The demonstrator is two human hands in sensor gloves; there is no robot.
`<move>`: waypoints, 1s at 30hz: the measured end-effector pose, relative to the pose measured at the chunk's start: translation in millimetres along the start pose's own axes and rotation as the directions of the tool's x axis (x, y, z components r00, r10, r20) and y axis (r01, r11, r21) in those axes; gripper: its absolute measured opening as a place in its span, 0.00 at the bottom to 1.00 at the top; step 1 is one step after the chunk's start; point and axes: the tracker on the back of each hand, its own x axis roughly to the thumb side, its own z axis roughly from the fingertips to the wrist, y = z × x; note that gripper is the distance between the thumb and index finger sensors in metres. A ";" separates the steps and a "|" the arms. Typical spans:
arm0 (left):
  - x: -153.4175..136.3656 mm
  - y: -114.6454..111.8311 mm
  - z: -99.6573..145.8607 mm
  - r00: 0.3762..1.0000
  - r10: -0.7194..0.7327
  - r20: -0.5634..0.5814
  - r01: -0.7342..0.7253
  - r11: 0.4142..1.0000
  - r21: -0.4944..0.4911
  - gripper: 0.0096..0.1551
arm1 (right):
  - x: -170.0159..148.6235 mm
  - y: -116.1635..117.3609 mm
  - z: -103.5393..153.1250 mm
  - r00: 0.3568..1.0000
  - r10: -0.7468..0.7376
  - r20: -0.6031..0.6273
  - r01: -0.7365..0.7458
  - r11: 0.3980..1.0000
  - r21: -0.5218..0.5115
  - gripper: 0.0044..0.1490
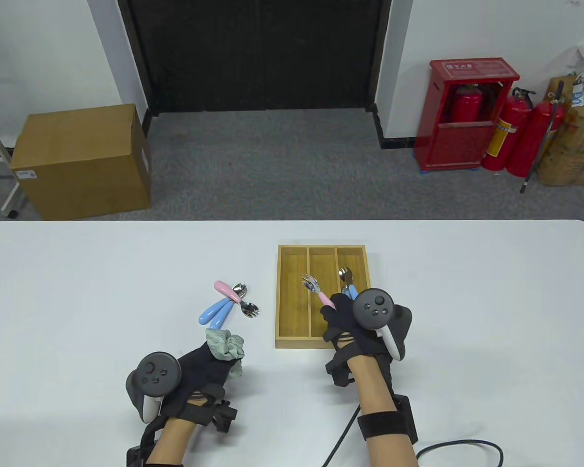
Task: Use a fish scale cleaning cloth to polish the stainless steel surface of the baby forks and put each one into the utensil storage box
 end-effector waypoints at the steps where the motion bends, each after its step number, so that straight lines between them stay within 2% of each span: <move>1: 0.5 -1.1 -0.4 1.000 -0.003 0.004 0.003 1.000 -0.009 0.27 | 0.4 2.2 -4.4 0.999 0.038 -0.034 -0.038 0.999 -0.002 0.28; 6: 1.1 -4.0 -1.3 1.000 -0.015 0.019 0.015 0.999 -0.036 0.27 | 4.0 22.0 -21.0 0.974 0.172 -0.145 -0.172 0.985 0.016 0.28; 17: -3.3 -6.7 -4.6 1.000 0.003 0.001 -0.003 0.997 -0.073 0.28 | 5.3 56.7 -43.4 0.954 0.237 -0.182 -0.228 0.971 0.071 0.28; 23: -2.0 -10.5 -4.4 1.000 -0.004 0.012 0.005 0.996 -0.088 0.28 | -0.6 70.2 -52.0 0.938 0.296 -0.180 -0.269 0.950 0.159 0.29; 30: -3.2 -14.0 -3.5 0.999 -0.029 0.019 0.031 0.995 -0.098 0.29 | -1.6 78.6 -54.4 0.931 0.327 -0.164 -0.300 0.938 0.172 0.29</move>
